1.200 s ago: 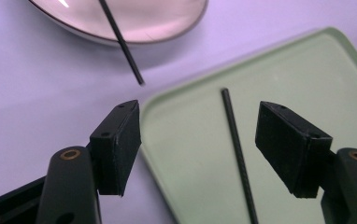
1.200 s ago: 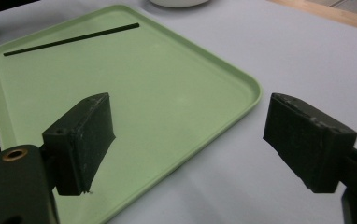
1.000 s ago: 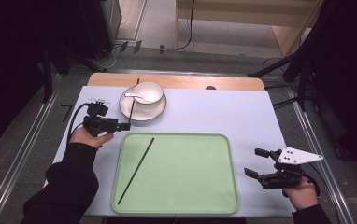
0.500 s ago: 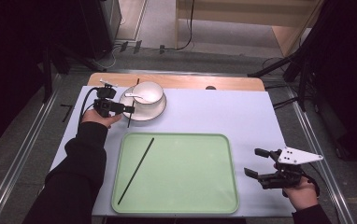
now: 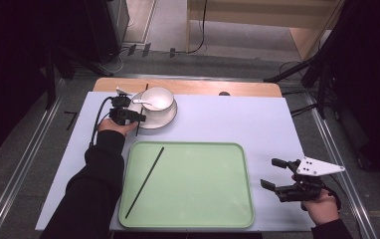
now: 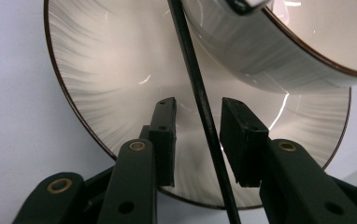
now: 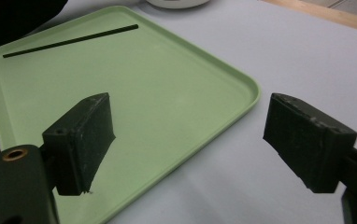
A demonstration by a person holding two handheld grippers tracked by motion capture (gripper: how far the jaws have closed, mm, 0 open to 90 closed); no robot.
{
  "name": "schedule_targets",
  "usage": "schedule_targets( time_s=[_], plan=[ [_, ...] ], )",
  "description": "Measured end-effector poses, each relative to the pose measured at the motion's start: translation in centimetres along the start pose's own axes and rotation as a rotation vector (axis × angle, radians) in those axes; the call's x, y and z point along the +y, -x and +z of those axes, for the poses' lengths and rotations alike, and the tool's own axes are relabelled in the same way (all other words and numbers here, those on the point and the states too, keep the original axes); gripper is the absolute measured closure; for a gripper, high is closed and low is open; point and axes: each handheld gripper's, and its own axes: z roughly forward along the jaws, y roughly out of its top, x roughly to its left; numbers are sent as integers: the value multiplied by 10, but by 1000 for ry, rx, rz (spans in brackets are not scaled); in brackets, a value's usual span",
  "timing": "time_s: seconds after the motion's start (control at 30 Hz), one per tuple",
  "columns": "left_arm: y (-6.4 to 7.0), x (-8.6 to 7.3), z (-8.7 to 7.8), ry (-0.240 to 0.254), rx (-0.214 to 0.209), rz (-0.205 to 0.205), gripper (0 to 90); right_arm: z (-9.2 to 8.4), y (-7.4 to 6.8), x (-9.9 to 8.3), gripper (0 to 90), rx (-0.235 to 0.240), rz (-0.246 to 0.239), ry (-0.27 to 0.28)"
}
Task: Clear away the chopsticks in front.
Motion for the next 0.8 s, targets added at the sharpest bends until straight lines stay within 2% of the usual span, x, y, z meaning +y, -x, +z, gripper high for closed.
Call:
schedule_targets(
  time_s=[0.03,0.07,0.1,0.27,0.5,0.67,0.8],
  plan=[
    [1,1,2,-2,1,-35,706,0,0,0,164,1,0,1],
    [1,1,2,-2,1,-35,728,0,0,0,164,1,0,1],
    [2,1,2,4,22,-48,769,-1,0,0,164,1,-1,1],
    [-1,3,3,13,29,-104,853,-1,0,0,164,-1,0,1],
    [-4,4,-4,20,19,-129,864,-2,0,-1,164,-1,3,4],
    [-6,6,-22,33,22,-127,863,-1,0,-1,164,2,-2,-3],
    [-16,4,-36,32,35,-139,864,-2,0,-1,164,0,3,2]
  ],
)
